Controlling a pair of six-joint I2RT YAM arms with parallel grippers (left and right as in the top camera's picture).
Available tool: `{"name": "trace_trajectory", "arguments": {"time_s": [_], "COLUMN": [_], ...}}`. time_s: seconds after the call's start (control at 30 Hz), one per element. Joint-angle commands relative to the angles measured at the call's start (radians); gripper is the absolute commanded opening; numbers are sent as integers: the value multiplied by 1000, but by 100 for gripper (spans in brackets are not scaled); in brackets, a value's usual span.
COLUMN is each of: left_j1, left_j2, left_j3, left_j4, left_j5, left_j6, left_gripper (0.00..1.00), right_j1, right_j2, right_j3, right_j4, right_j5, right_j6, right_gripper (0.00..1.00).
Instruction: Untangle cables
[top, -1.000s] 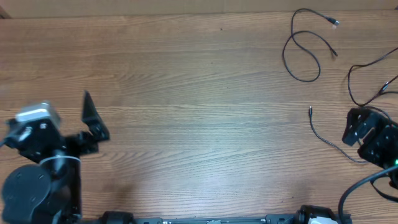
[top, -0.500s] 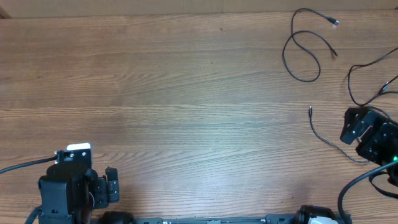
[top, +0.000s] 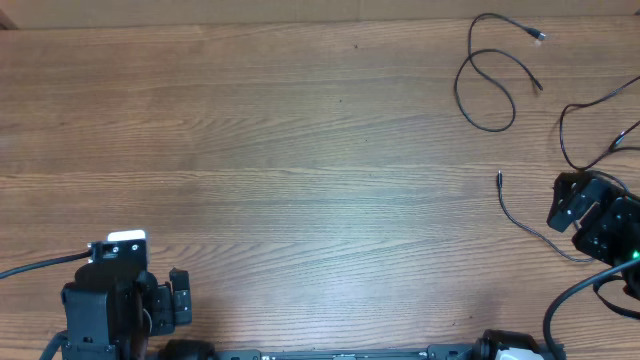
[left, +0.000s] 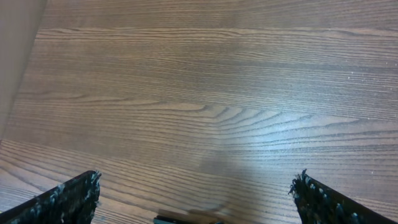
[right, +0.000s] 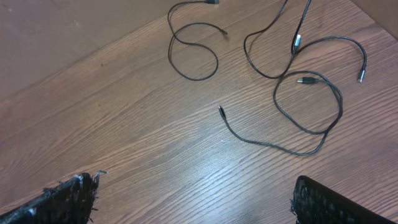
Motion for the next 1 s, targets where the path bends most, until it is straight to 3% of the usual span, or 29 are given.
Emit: {"name": "trace_trajectory", "arguments": {"time_s": [0.0,0.77,0.97], "left_j1": [5,5,5], "left_j2": [-6,-6,-6], "left_j3": [9,9,9], "left_j4": [2,2,2], "left_j5": [-8,-8,-8], "left_j6": [1,1,1], "left_gripper": [100,100,99], "right_j1": [6,7,7], "right_j2": [-3,-6,-73], "right_j3": [11,6,-99], "right_j4": [3,-31,-27], "right_j5": [-8,-72,-90], "right_j6": [1,-4,-7], "right_gripper": [100,100,100]}}
